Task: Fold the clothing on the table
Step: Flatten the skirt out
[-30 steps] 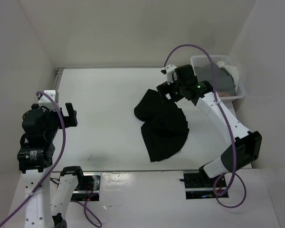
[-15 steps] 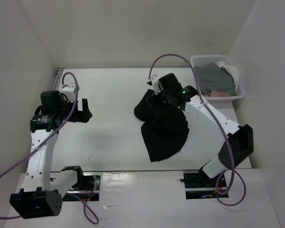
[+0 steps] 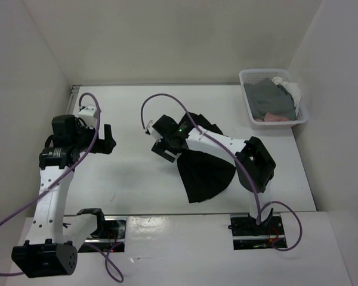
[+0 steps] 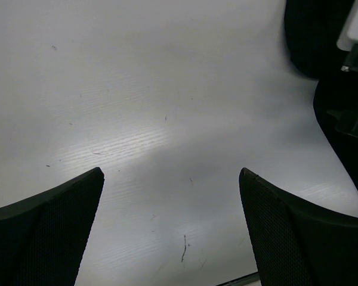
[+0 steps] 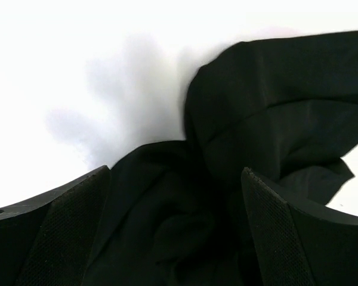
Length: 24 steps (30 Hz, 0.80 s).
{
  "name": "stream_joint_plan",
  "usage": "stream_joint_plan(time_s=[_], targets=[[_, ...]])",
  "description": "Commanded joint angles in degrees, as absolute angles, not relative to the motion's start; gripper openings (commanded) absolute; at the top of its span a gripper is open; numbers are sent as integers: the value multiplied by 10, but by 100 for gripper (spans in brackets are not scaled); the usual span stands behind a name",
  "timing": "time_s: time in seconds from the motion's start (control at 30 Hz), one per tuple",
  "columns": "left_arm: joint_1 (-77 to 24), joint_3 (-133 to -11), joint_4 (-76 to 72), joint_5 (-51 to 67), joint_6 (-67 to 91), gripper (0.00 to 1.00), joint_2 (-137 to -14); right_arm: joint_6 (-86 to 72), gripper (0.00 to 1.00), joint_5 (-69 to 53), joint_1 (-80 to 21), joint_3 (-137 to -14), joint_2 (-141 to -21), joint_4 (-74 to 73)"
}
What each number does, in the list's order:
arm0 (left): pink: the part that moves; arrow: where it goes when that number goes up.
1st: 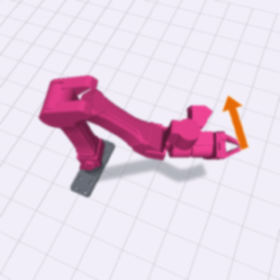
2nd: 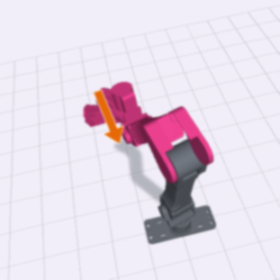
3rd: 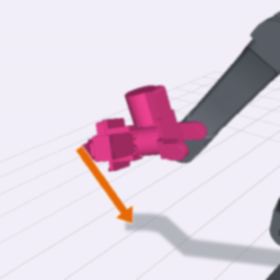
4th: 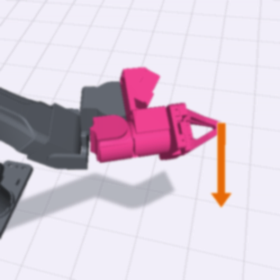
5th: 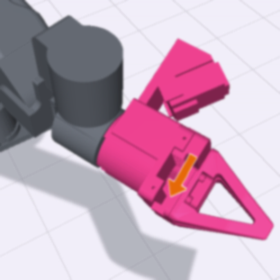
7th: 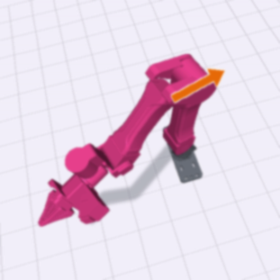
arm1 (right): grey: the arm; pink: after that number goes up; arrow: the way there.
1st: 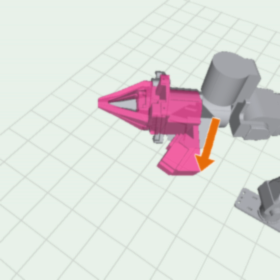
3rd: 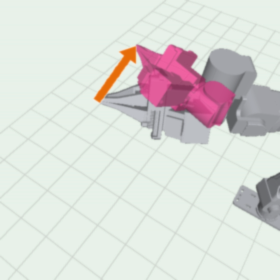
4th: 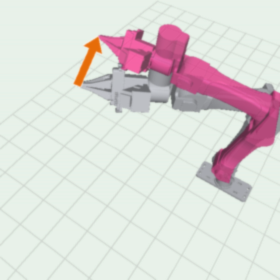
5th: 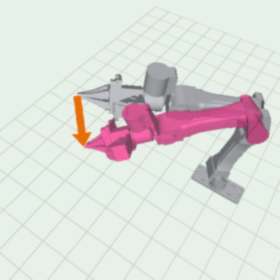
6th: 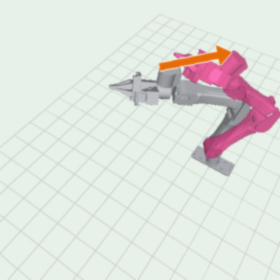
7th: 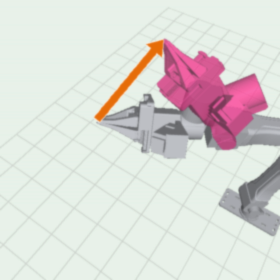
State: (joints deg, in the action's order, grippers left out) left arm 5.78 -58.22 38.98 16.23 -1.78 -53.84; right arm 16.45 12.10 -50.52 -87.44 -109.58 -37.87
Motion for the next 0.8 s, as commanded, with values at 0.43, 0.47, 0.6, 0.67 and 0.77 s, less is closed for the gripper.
stream_joint_plan(time_s=[0.43, 0.47, 0.6, 0.67, 0.77], targets=[[56, -575, 384, 40, -6, 100, -420, 200, 96, 240, -454, -852, -1047, -290], [56, -575, 384, 40, -1, 100, -411, 200, 92, 240, -447, -852, -1054, -285], [56, -575, 384, 34, -1, 100, -396, 211, 84, 234, -435, -846, -1099, -285], [56, -575, 384, 34, -1, 100, -396, 211, 84, 227, -435, -846, -1112, -292], [56, -575, 389, 29, -1, 100, -396, 216, 79, 217, -435, -846, -1125, -299]])
